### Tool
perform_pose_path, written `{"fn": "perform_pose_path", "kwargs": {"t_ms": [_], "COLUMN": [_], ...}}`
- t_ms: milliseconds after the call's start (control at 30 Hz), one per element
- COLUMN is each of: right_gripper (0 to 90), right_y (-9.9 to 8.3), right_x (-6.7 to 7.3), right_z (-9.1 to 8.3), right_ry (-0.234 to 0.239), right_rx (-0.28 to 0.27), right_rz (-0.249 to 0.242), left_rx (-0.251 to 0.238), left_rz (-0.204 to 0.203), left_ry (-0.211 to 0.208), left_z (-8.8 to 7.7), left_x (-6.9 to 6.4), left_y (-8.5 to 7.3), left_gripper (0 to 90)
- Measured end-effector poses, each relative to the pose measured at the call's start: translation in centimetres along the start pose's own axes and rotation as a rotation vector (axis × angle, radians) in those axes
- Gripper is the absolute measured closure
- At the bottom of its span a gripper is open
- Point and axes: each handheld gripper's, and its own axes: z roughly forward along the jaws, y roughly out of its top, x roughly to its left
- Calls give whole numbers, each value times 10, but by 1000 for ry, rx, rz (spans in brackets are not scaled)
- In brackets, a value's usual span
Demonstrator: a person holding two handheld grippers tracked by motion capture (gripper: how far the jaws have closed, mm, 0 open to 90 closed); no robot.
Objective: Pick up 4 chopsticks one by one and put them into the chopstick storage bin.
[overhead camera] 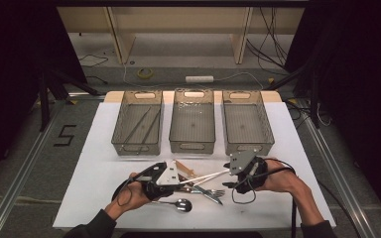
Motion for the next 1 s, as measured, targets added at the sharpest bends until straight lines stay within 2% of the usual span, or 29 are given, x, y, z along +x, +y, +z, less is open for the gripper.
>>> {"fn": "perform_pose_path", "kwargs": {"t_ms": [100, 267, 467, 633, 733, 800, 867, 933, 1000], "right_gripper": [417, 399, 389, 360, 355, 344, 341, 337, 337], "right_y": [-1, -4, -7, -11, -16, -20, -24, -27, -30], "right_x": [-1, -2, -3, -3, -4, -5, -6, -7, -8], "right_z": [-2, -5, -9, -11, -7, -3, 0, 2, 3], "right_ry": [-29, -57, -71, -75, -72, -82, -103, -112, -141], "right_rx": [-20, -51, -78, -97, -108, -92, -90, -106, -121], "right_rz": [13, 25, 52, 76, 121, 141, 165, 205, 250], "left_rx": [-18, -31, -57, -86, -122, -144, -155, -168, -184], "left_rz": [-44, -92, -156, -215, -272, -303, -327, -350, -373], "left_ry": [14, 41, 69, 142, 179, 202, 224, 244, 270], "left_z": [-4, -8, -18, -28, -35, -37, -40, -43, -47], "left_x": [3, 9, 17, 26, 31, 34, 37, 40, 42], "left_y": [-3, -4, -7, -11, -13, -15, -17, -19, -21], "left_gripper": [854, 854, 854, 854, 854, 854, 854, 854, 854]}}
